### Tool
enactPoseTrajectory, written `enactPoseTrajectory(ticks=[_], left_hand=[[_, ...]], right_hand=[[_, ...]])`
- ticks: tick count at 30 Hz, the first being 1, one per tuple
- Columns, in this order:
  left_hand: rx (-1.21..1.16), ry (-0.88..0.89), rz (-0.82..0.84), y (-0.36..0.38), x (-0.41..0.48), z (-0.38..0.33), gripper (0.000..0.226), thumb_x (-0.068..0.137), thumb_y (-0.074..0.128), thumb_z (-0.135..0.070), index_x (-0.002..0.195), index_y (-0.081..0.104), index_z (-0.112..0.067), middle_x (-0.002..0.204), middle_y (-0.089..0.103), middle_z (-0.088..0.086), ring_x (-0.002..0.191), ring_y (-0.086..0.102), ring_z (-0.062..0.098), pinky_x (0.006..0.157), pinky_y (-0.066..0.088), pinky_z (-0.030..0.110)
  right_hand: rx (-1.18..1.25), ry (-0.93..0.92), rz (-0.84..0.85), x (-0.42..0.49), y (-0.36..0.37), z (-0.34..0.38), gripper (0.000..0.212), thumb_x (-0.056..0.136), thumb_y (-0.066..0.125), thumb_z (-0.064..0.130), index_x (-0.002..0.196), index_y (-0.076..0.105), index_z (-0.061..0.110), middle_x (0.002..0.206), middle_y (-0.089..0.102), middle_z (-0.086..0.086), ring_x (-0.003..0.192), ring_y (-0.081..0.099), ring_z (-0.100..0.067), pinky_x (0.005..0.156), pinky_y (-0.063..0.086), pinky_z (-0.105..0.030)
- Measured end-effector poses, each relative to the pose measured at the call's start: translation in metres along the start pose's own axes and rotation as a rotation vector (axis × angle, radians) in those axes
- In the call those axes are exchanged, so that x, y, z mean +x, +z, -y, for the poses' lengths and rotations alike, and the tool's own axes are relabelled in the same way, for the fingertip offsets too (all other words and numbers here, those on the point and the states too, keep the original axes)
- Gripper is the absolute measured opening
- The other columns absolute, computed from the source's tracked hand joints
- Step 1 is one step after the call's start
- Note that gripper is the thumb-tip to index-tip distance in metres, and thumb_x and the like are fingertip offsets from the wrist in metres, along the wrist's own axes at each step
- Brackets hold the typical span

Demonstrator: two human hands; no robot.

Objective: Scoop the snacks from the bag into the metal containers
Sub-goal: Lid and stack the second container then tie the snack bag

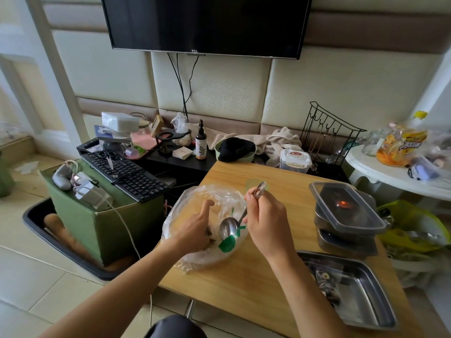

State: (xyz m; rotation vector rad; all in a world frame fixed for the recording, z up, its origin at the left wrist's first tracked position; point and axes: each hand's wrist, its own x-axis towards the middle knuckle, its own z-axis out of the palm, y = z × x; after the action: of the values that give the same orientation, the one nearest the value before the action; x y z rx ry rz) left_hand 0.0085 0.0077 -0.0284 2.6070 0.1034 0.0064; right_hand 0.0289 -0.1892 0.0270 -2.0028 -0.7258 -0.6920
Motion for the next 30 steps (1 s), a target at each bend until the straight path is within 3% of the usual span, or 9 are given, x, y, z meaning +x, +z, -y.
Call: enactPoseTrajectory(ticks=[4,8,11,14,18,21,27,30], left_hand=[[-0.229,-0.093,-0.054,-0.008,0.005,0.002,0.083,0.079,0.070,0.001,0.145,0.026,-0.023,0.079,0.066,0.007,0.069,0.062,0.017,0.066,0.057,0.038],[-0.415,-0.152,-0.048,-0.018,0.013,-0.009,0.074,0.083,0.069,0.006,0.138,0.029,-0.024,0.077,0.061,0.004,0.059,0.055,0.014,0.052,0.048,0.027],[-0.430,-0.130,-0.057,-0.020,0.017,-0.017,0.071,0.085,0.069,0.007,0.136,0.030,-0.022,0.079,0.061,0.004,0.058,0.054,0.013,0.049,0.046,0.024],[-0.355,-0.075,-0.057,-0.019,0.017,-0.019,0.072,0.084,0.069,0.006,0.138,0.030,-0.019,0.080,0.063,0.002,0.066,0.057,0.012,0.055,0.048,0.023],[-0.290,-0.080,-0.062,-0.017,0.011,-0.014,0.074,0.084,0.067,0.005,0.142,0.027,-0.016,0.079,0.061,-0.001,0.065,0.057,0.009,0.055,0.047,0.021],[-0.364,-0.134,-0.053,-0.009,0.007,-0.006,0.076,0.085,0.065,0.006,0.144,0.023,-0.019,0.073,0.057,0.000,0.059,0.054,0.012,0.052,0.048,0.025],[-0.437,-0.113,-0.109,0.005,0.007,0.000,0.091,0.081,0.075,-0.001,0.148,0.018,-0.025,0.078,0.064,0.006,0.067,0.064,0.020,0.067,0.060,0.041],[-0.455,-0.088,-0.166,0.005,0.006,-0.001,0.093,0.082,0.082,-0.011,0.148,0.018,-0.026,0.093,0.069,0.011,0.077,0.070,0.022,0.071,0.061,0.033]], right_hand=[[-0.003,-0.019,0.013,-0.001,-0.004,0.004,0.030,0.110,0.039,0.026,0.094,0.059,0.012,0.075,0.057,0.002,0.059,0.062,-0.014,0.051,0.052,-0.037],[0.012,0.072,0.038,-0.002,-0.003,0.004,0.030,0.109,0.038,0.028,0.092,0.059,0.014,0.074,0.060,0.004,0.060,0.067,-0.013,0.052,0.054,-0.034],[0.030,0.239,0.029,-0.002,-0.003,0.000,0.027,0.109,0.041,0.023,0.092,0.060,0.013,0.071,0.065,0.002,0.057,0.070,-0.007,0.049,0.056,-0.026],[0.094,0.500,-0.005,0.000,-0.007,-0.006,0.024,0.110,0.043,0.017,0.096,0.061,0.009,0.065,0.071,-0.003,0.052,0.070,-0.005,0.047,0.051,-0.017],[0.195,0.712,-0.125,0.003,-0.014,-0.011,0.025,0.109,0.041,0.014,0.101,0.064,0.007,0.062,0.073,-0.006,0.054,0.072,-0.013,0.063,0.062,-0.031],[0.175,0.661,-0.228,0.005,-0.020,-0.005,0.024,0.108,0.041,0.014,0.098,0.063,0.010,0.059,0.072,-0.003,0.055,0.072,-0.009,0.064,0.062,-0.031],[0.248,0.514,-0.311,0.005,-0.018,0.011,0.022,0.110,0.044,0.017,0.101,0.064,0.011,0.061,0.073,-0.001,0.058,0.073,-0.008,0.062,0.059,-0.029],[0.281,0.372,-0.298,0.003,-0.013,0.018,0.021,0.110,0.046,0.016,0.103,0.064,0.008,0.068,0.073,-0.001,0.059,0.073,-0.007,0.058,0.060,-0.025]])
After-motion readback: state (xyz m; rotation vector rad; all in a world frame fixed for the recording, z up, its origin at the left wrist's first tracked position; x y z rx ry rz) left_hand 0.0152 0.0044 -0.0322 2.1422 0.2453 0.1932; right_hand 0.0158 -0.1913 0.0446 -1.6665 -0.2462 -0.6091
